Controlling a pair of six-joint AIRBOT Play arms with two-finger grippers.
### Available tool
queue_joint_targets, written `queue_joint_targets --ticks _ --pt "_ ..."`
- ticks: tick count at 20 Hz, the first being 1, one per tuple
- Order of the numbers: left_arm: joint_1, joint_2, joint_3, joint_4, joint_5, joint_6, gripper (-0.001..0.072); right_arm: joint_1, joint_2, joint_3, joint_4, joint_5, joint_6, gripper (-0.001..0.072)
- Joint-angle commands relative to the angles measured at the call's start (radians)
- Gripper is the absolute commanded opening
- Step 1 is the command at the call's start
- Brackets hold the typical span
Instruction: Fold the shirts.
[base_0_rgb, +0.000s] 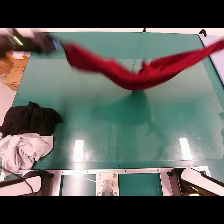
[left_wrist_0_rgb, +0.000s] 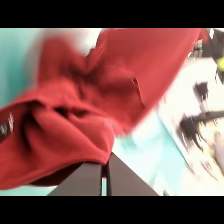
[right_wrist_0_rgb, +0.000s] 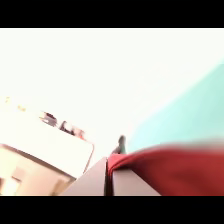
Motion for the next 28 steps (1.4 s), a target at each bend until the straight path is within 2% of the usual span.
queue_joint_targets --ticks 1,4,6,9,11,12,16,19,23,25,28 --pt "0.005 0.167 0.355 -0.051 0.169 -0.071 0.0024 -0.053 0.137 0.326 0.126 -0.088 0.007 0.0015" --pt "0.005 0.323 0.47 -0.003 0.354 -0.074 0.0025 -0.202 0.22 0.516 0.126 -0.143 0.006 0.0015" --pt "0.005 0.423 0.47 0.143 0.417 -0.082 0.0025 -0.277 0.254 0.596 0.126 -0.158 0.007 0.0015" --pt "0.005 0.503 0.47 0.384 0.427 -0.222 0.0025 -0.285 0.267 0.641 0.124 -0.187 0.006 0.0015" --pt "0.005 0.506 0.442 0.503 0.387 -0.328 0.0025 -0.284 0.266 0.64 0.105 -0.182 0.022 0.0015" --pt "0.005 0.506 0.413 0.528 0.375 -0.354 0.0025 -0.284 0.266 0.638 0.092 -0.182 0.021 0.0015" --pt "0.005 0.506 0.298 0.527 0.357 -0.352 0.0025 -0.283 0.267 0.637 0.079 -0.133 0.022 0.0015" --pt "0.005 0.483 0.252 0.527 0.3 -0.332 0.0025 -0.224 0.267 0.607 -0.106 -0.057 0.056 0.0015" --pt "0.005 0.367 0.195 0.468 0.216 -0.288 0.0026 -0.034 0.258 0.426 -0.296 -0.075 0.057 0.0016" --pt "0.005 0.321 0.19 0.418 0.233 -0.232 0.0025 -0.004 0.257 0.34 -0.322 -0.122 0.028 0.0016" --pt "0.005 0.313 0.191 0.401 0.262 -0.213 0.0025 -0.005 0.262 0.314 -0.323 -0.142 0.002 0.0016"
